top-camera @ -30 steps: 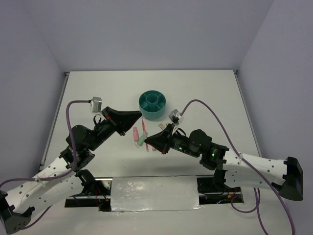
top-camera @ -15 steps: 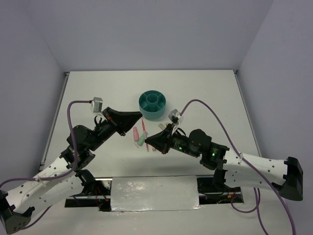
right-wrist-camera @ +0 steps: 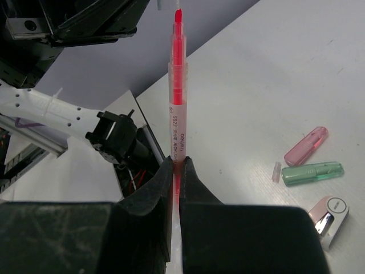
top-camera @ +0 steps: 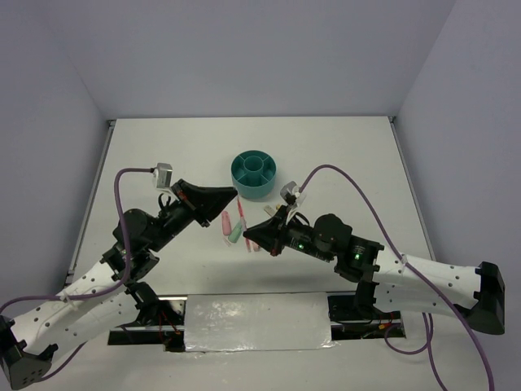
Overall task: Sort the stationery into containers
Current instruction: Close the pen cap on the pen.
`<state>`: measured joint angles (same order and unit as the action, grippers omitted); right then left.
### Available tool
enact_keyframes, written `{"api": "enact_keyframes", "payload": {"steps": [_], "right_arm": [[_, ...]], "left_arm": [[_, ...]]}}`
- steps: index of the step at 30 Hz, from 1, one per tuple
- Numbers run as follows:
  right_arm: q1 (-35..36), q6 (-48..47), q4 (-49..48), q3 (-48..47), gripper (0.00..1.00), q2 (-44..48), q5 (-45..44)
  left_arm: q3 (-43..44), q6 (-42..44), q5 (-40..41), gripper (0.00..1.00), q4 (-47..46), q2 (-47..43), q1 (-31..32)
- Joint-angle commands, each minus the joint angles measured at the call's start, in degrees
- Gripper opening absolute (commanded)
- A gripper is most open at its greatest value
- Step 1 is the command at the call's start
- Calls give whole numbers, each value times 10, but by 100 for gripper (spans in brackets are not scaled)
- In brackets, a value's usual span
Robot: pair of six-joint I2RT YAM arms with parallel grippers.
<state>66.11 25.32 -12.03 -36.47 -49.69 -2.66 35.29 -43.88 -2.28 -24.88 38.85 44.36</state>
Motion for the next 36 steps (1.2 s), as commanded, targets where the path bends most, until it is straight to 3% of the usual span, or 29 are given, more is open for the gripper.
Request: {"api": "enact_keyframes", "payload": {"steps": [1, 14, 36], "right_arm": [[0, -13, -13, -40, 0, 8, -4], [2, 3, -28, -34, 0, -14, 24], [0, -3, -20, -41, 0, -16, 27]], "left_arm": [[-7, -1, -6, 0, -24, -4, -2], [22, 28, 37, 0, 10, -26, -2], [20, 9, 6, 0, -7, -11, -2]]}}
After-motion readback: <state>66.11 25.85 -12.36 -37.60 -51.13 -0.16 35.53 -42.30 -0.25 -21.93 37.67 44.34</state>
